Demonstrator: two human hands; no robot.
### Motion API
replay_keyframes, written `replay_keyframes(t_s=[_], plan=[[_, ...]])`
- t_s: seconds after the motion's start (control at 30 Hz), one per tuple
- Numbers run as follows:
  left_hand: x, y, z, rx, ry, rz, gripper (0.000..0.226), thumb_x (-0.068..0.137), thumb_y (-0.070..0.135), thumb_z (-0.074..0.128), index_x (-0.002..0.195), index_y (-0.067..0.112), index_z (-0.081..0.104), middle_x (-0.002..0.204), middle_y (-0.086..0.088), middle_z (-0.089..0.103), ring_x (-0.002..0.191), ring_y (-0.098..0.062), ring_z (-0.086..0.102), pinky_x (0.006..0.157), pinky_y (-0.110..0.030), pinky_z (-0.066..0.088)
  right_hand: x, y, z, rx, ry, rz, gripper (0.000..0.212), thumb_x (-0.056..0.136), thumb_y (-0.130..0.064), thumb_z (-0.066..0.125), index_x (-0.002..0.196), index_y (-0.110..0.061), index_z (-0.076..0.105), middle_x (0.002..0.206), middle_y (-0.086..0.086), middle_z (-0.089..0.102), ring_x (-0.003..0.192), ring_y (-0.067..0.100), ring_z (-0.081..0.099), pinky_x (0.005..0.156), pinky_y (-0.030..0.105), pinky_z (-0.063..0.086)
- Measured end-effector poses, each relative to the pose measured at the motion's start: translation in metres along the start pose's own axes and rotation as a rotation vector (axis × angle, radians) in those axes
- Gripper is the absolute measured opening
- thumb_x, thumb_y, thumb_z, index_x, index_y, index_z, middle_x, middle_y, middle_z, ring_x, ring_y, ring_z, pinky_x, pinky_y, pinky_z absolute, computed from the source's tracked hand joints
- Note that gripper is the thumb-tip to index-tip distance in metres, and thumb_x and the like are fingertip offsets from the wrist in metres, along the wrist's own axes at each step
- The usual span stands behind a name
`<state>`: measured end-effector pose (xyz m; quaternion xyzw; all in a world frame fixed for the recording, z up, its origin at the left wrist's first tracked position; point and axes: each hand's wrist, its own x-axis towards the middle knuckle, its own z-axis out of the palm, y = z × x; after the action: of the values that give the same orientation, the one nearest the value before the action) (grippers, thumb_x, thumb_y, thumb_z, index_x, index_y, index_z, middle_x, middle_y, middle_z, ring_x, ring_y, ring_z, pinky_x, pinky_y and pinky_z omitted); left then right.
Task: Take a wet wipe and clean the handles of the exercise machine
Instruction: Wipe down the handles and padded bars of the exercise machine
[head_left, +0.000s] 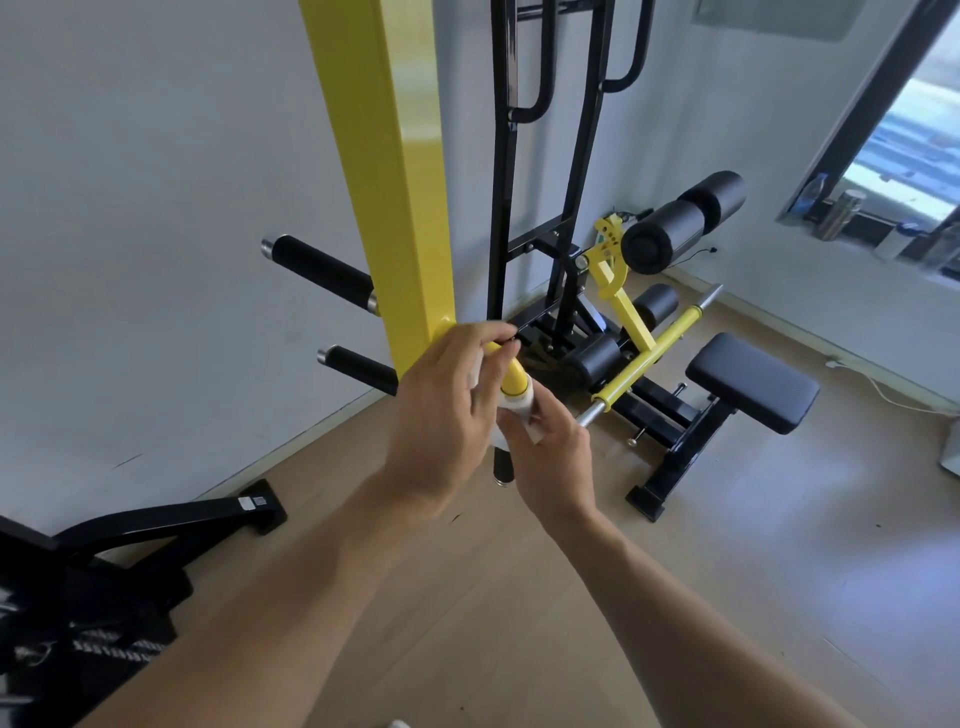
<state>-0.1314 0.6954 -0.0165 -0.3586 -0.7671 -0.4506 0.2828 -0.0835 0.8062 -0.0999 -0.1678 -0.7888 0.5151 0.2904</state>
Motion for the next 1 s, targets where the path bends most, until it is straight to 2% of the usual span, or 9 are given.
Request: replay_keyframes(t_s=[0.13,0.27,0.43,0.57,0.63,0.7,0.77,0.87,1.0], plan=[[0.036,-0.02,0.014,0.168,-0.237,0.256,0.031,0.101,0.012,0.045,0.124,0.002,0.065,0.102,-0.009,0.072,0.095,-0.022,0.063,0.087,-0.029,0.045,-0.002,0.003,-0.002,-0.018,-0.022,0.047,0.032,0.088,-0.029,0.075,0.12,-0.033,0.068,0.098,-0.018,0.072,0.093,0.0,0.064,0.074,0.009,0.047],[0.024,-0.04,0.03,0.465,-0.398,0.344,0.045,0.106,0.037,0.037,0.121,0.009,0.069,0.104,-0.006,0.076,0.107,-0.022,0.067,0.105,-0.037,0.042,-0.008,0.01,-0.006,-0.047,-0.093,0.11,0.022,0.089,-0.019,0.071,0.107,-0.033,0.07,0.081,-0.012,0.072,0.071,0.0,0.066,0.058,0.01,0.048],[0.027,-0.045,0.033,0.505,-0.405,0.352,0.057,0.105,0.053,0.032,0.095,0.012,0.072,0.079,-0.002,0.072,0.079,-0.025,0.064,0.086,-0.037,0.046,-0.002,0.001,-0.004,0.008,-0.01,0.046,0.009,0.089,-0.028,0.069,0.098,-0.028,0.069,0.08,-0.005,0.071,0.076,0.014,0.066,0.065,0.034,0.054],[0.029,-0.047,0.032,0.546,-0.394,0.413,0.053,0.106,0.048,0.035,0.09,0.012,0.07,0.071,-0.002,0.068,0.069,-0.026,0.061,0.075,-0.039,0.047,0.003,0.005,0.001,-0.032,0.0,0.032,0.011,0.085,-0.025,0.072,0.08,-0.025,0.062,0.069,-0.004,0.062,0.065,0.014,0.056,0.058,0.032,0.046],[0.028,-0.049,0.029,0.527,-0.417,0.47,0.054,0.107,0.048,0.033,0.101,0.01,0.071,0.085,-0.003,0.073,0.082,-0.026,0.065,0.084,-0.039,0.049,-0.001,0.015,0.004,-0.08,-0.057,0.086,0.019,0.084,-0.019,0.072,0.079,-0.032,0.059,0.068,-0.006,0.06,0.062,0.011,0.053,0.055,0.028,0.045],[0.031,-0.05,0.024,0.578,-0.448,0.564,0.062,0.109,0.046,0.023,0.104,0.007,0.071,0.097,-0.007,0.074,0.101,-0.029,0.067,0.102,-0.044,0.044,-0.005,0.025,0.005,-0.076,-0.1,0.154,0.013,0.086,-0.023,0.072,0.088,-0.033,0.063,0.073,-0.003,0.064,0.067,0.017,0.061,0.059,0.04,0.057],[0.04,-0.048,0.014,0.76,-0.462,0.638,0.07,0.11,0.044,0.015,0.096,0.006,0.071,0.094,-0.011,0.075,0.113,-0.034,0.064,0.121,-0.051,0.018,-0.007,0.028,0.004,-0.079,-0.101,0.159,0.016,0.087,-0.023,0.071,0.099,-0.033,0.067,0.079,-0.005,0.067,0.071,0.019,0.065,0.061,0.046,0.058],[0.056,-0.051,0.001,0.939,-0.493,0.666,0.069,0.11,0.045,0.014,0.078,0.006,0.061,0.067,-0.013,0.068,0.091,-0.037,0.068,0.124,-0.051,-0.004,-0.007,0.021,0.004,-0.07,-0.059,0.127,0.027,0.087,-0.023,0.072,0.112,-0.034,0.068,0.087,-0.011,0.07,0.08,0.015,0.066,0.068,0.046,0.06],[0.057,-0.057,-0.002,0.96,-0.479,0.74,0.071,0.105,0.06,0.017,0.073,0.007,0.054,0.058,-0.01,0.056,0.063,-0.034,0.056,0.124,-0.051,0.01,-0.006,0.008,0.006,-0.027,0.003,0.093,0.032,0.086,-0.018,0.074,0.115,-0.03,0.07,0.093,-0.019,0.071,0.089,0.005,0.065,0.077,0.028,0.055]])
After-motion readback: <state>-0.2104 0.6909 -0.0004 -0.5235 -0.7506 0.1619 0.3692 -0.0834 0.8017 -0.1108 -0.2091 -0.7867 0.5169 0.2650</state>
